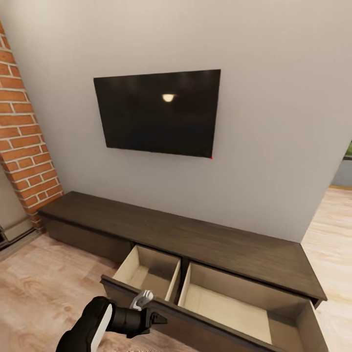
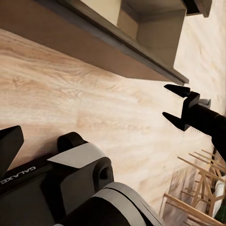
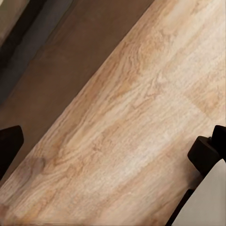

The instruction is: Place each of the two pumpkins and all three candles from the living room inside a cabinet in the living room (use any cabinet), then make sure every cabinet is closed, and position the cauldron so it is next to a table in the living room.

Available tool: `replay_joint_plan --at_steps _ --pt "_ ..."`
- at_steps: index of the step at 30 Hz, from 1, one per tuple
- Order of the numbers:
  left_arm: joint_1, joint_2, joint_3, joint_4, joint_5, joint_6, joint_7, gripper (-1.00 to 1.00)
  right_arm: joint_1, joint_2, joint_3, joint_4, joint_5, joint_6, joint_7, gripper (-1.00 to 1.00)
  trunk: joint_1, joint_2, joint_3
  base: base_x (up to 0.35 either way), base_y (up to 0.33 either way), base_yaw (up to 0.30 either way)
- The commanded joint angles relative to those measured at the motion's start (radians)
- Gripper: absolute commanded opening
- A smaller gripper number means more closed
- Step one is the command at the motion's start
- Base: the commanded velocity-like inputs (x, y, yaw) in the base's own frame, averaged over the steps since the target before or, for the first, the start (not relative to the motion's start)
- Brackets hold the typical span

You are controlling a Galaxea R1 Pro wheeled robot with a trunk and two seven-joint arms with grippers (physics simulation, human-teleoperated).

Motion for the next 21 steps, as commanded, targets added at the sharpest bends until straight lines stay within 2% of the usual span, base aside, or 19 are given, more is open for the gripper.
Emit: replay_joint_plan --at_steps 1,21 --pt "0.0 0.0 0.0 0.0 0.0 0.0 0.0 1.0 0.0 0.0 0.0 0.0 0.0 0.0 0.0 1.0 0.0 0.0 0.0 0.0 0.0 0.292" --pt "0.0 0.0 0.0 0.0 0.0 0.0 -0.001 1.0 0.0 0.0 0.0 0.0 -0.002 0.003 0.0 1.0 0.0 0.0 0.0 0.0 0.0 0.292"
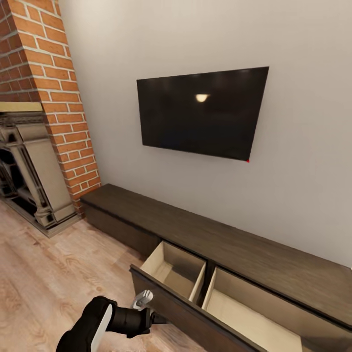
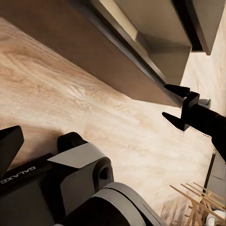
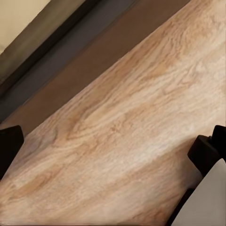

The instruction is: Place each of the two pumpkins and all three candles from the living room inside a cabinet in the living room (use any cabinet), then make sure every cabinet is closed, and position the cauldron so it is next to a table in the living room.

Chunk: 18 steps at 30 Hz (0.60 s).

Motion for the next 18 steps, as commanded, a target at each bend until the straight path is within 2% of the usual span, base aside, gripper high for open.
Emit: replay_joint_plan --at_steps 1,9,18 --pt "0.0 0.0 0.0 0.0 0.0 0.0 0.0 1.0 0.0 0.0 0.0 0.0 -0.001 0.001 0.0 1.0 0.0 0.0 0.0 0.0 0.0 0.292" --pt "0.0 0.0 0.0 0.0 0.0 0.0 0.001 1.0 -0.001 -0.001 0.001 0.0 -0.001 0.002 0.018 1.0 0.0 0.0 -0.001 0.0 0.0 0.259" --pt "0.0 0.001 0.0 0.0 0.0 0.0 0.001 1.0 -0.001 0.0 0.002 0.0 -0.002 0.001 0.023 1.0 0.0 0.0 -0.001 0.0 0.0 0.018"
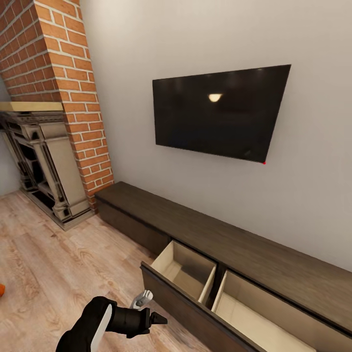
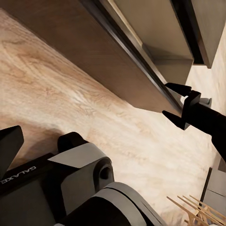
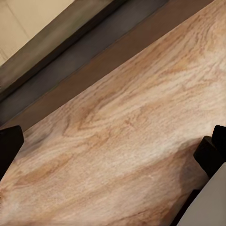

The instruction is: Place each of the two pumpkins and all three candles from the living room inside a cabinet in the living room (use any cabinet), then make sure every cabinet is closed, and position the cauldron so it is next to a table in the living room.

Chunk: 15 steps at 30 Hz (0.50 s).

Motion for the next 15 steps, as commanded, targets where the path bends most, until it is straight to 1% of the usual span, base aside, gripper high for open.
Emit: replay_joint_plan --at_steps 1,7,15 --pt "0.0 0.0 0.0 0.0 0.0 0.0 0.0 1.0 0.0 0.0 0.0 0.0 0.0 0.0 0.0 1.0 0.0 0.0 0.0 0.0 0.0 0.0" --pt "0.0 -0.001 0.0 0.0 0.0 -0.001 0.0 1.0 0.0 0.001 0.0 0.0 0.0 0.002 0.0 1.0 0.0 0.0 0.0 0.0 0.0 0.0" --pt "0.0 -0.001 0.0 0.0 0.0 0.0 0.0 1.0 0.0 0.01 0.0 -0.001 0.0 0.004 0.001 1.0 0.0 0.0 0.0 0.0 0.0 0.0"
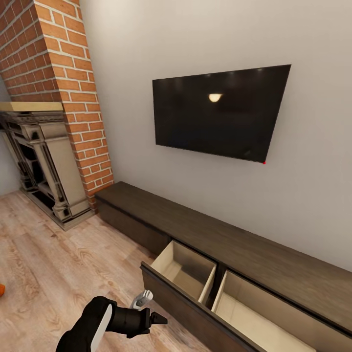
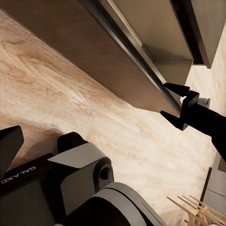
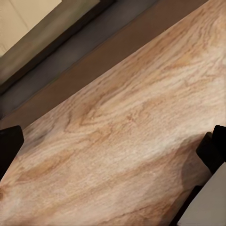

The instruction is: Place each of the two pumpkins and all three candles from the living room inside a cabinet in the living room (use any cabinet), then make sure every cabinet is closed, and position the cauldron so it is next to a table in the living room.

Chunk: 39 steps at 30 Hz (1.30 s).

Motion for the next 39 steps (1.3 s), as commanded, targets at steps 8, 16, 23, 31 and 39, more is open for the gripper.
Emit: replay_joint_plan --at_steps 8,16,23,31,39 --pt "0.0 0.0 0.0 0.0 0.0 0.0 0.0 1.0 0.0 0.009 -0.001 0.0 -0.001 0.104 0.043 1.0 0.0 0.0 0.0 0.0 0.0 0.0" --pt "0.0 0.0 0.0 0.0 0.0 -0.001 0.0 1.0 0.0 0.015 -0.004 0.0 0.0 0.174 0.068 1.0 0.0 0.0 0.0 0.0 0.0 0.0" --pt "0.0 0.0 0.0 0.0 0.0 -0.001 0.0 1.0 0.0 0.015 -0.004 0.001 0.0 0.177 0.07 1.0 0.0 0.0 0.0 0.0 0.0 0.0" --pt "0.0 0.0 0.0 0.0 0.0 -0.001 0.0 1.0 0.0 0.015 -0.004 0.001 0.002 0.176 0.07 1.0 0.0 0.0 0.0 0.0 0.0 0.0" --pt "0.0 0.0 0.0 0.0 0.0 -0.001 0.001 1.0 0.0 0.016 -0.003 0.0 0.003 0.175 0.07 1.0 0.0 0.0 0.002 -0.02 -0.033 0.061"
